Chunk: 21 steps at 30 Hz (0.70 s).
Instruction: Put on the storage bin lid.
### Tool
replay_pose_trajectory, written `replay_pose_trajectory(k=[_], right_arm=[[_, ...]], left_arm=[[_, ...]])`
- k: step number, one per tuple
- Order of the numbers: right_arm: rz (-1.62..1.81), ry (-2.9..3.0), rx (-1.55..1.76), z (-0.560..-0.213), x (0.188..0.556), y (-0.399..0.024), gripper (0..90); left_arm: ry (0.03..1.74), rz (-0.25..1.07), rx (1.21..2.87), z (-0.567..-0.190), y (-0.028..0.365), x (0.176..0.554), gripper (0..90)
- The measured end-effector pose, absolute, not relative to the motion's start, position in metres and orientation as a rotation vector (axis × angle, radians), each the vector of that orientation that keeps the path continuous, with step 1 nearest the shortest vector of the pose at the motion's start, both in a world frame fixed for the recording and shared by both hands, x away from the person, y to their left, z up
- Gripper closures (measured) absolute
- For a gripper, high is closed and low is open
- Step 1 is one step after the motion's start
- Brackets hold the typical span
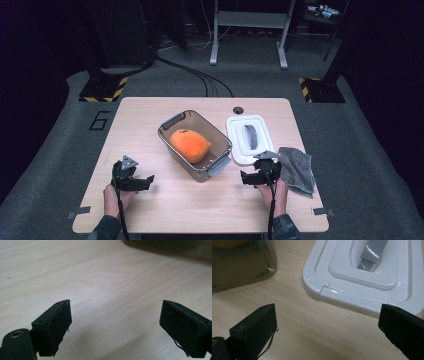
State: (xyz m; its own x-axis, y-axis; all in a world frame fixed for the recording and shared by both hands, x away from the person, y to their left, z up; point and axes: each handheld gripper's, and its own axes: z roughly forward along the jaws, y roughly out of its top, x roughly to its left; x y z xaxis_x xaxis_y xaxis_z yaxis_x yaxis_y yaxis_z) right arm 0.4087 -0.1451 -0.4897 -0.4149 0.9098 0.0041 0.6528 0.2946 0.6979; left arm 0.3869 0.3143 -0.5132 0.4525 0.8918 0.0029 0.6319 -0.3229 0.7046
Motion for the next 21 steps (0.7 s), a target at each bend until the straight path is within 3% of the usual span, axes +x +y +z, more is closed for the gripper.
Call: replay_pose_trajectory(k=[4, 8, 21], right_arm=[[0.894, 2.163, 1.407, -0.482, 0.417, -0.149, 1.4], [0.894, 2.16, 1.402, -0.476, 0.425, -0.153, 1.7], [0.863, 2.154, 1.447, -0.469, 0.456, -0.164, 2.4]], left_arm=[[1.271, 0.492, 2.11, -0.523, 0.316, 0.389, 10.4], [1.283, 0.566, 2.016, -0.53, 0.318, 0.385, 10.3], [1.279, 0.569, 2.014, -0.53, 0.316, 0.386, 10.6]])
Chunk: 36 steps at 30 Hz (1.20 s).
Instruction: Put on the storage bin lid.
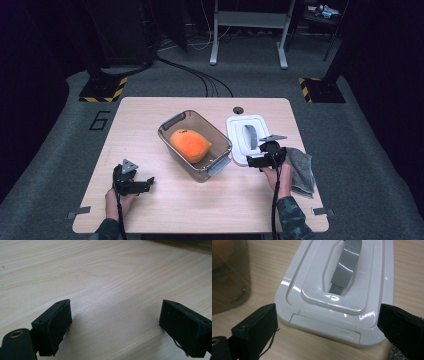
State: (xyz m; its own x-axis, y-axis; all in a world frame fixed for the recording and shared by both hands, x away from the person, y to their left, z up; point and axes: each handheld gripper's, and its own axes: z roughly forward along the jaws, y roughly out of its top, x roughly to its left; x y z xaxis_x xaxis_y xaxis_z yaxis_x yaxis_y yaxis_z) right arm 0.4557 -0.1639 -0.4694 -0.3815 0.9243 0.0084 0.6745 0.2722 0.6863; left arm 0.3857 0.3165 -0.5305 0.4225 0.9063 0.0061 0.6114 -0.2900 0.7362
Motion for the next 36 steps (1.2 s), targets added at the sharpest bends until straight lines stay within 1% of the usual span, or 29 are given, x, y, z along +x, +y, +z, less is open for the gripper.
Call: replay_pose_trajectory(k=[13, 20, 22, 25, 28, 29, 30, 31, 33, 35, 36], right_arm=[[0.851, 2.164, 1.488, -0.466, 0.484, -0.165, 2.4], [0.835, 2.17, 1.537, -0.466, 0.507, -0.16, 7.2], [0.818, 2.175, 1.552, -0.467, 0.512, -0.158, 12.4], [0.806, 2.178, 1.594, -0.469, 0.518, -0.155, 16.3], [0.794, 2.181, 1.605, -0.472, 0.524, -0.152, 24.9], [0.794, 2.181, 1.605, -0.472, 0.524, -0.152, 24.9], [0.765, 2.174, 1.589, -0.476, 0.527, -0.151, 30.7], [0.76, 2.178, 1.593, -0.478, 0.528, -0.15, 33.0], [0.747, 2.172, 1.61, -0.481, 0.529, -0.15, 40.4], [0.75, 2.171, 1.625, -0.482, 0.53, -0.149, 42.2], [0.751, 2.168, 1.628, -0.483, 0.531, -0.149, 45.0]], left_arm=[[1.285, 0.571, 2.017, -0.53, 0.316, 0.386, 10.6], [1.287, 0.571, 2.015, -0.53, 0.316, 0.386, 10.7], [1.292, 0.567, 2.008, -0.53, 0.315, 0.386, 10.7], [1.291, 0.568, 2.009, -0.53, 0.315, 0.386, 10.7], [1.291, 0.568, 2.009, -0.53, 0.315, 0.386, 10.7], [1.291, 0.568, 2.009, -0.53, 0.315, 0.386, 10.7], [1.291, 0.568, 2.009, -0.53, 0.315, 0.386, 10.7], [1.291, 0.568, 2.009, -0.53, 0.315, 0.386, 10.7], [1.291, 0.569, 2.008, -0.53, 0.315, 0.386, 10.7], [1.292, 0.564, 2.014, -0.53, 0.315, 0.386, 10.7], [1.291, 0.569, 2.008, -0.53, 0.315, 0.386, 10.7]])
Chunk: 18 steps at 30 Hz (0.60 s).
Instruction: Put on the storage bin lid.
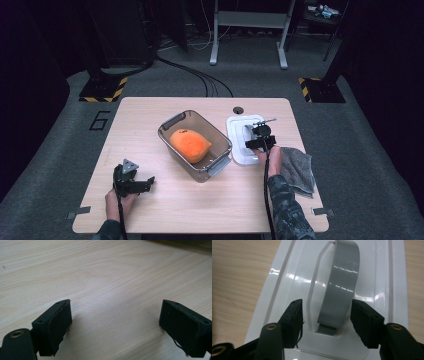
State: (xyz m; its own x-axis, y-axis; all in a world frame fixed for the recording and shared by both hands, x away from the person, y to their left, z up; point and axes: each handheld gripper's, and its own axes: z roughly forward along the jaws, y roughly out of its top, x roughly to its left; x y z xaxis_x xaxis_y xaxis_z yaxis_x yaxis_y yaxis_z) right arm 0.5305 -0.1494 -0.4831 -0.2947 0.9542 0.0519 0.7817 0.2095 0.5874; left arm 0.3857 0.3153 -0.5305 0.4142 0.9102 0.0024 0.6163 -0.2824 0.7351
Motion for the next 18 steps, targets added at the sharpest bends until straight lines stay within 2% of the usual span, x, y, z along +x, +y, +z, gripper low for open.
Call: replay_pose_trajectory(k=[2, 5, 18], right_arm=[[0.751, 2.142, 1.655, -0.4851, 0.5314, -0.1489, 54.0], [0.776, 2.099, 1.702, -0.4867, 0.5315, -0.1509, 61.8], [0.858, 2.058, 1.764, -0.4867, 0.5321, -0.1555, 66.4]], left_arm=[[1.292, 0.569, 2.008, -0.5305, 0.3152, 0.3856, 10.7], [1.291, 0.569, 2.009, -0.5304, 0.3153, 0.3857, 10.7], [1.293, 0.57, 2.008, -0.5305, 0.3151, 0.3856, 10.7]])
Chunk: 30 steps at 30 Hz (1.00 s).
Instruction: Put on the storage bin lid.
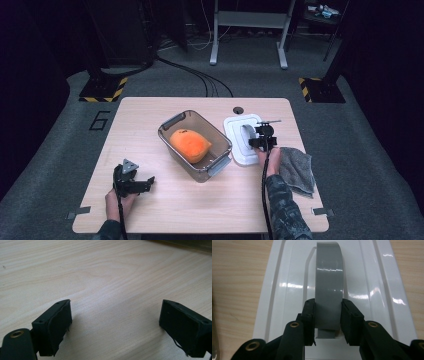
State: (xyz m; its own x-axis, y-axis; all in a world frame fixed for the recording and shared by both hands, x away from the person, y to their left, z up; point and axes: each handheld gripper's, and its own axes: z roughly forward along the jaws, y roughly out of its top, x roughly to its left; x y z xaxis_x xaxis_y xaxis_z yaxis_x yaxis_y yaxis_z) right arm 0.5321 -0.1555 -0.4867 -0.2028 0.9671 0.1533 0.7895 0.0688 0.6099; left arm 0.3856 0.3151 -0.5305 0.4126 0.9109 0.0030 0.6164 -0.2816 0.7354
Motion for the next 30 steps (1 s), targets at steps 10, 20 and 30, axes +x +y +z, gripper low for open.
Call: replay_pose_trajectory(k=[10, 20, 30], right_arm=[[0.895, 2.047, 1.743, -0.473, 0.53, -0.159, 66.7], [0.924, 2.026, 1.701, -0.46, 0.527, -0.167, 66.7], [0.951, 2.011, 1.712, -0.451, 0.524, -0.173, 66.7]], left_arm=[[1.292, 0.567, 2.017, -0.53, 0.315, 0.385, 10.7], [1.293, 0.566, 2.015, -0.53, 0.315, 0.385, 10.7], [1.296, 0.568, 2.013, -0.53, 0.315, 0.385, 10.7]])
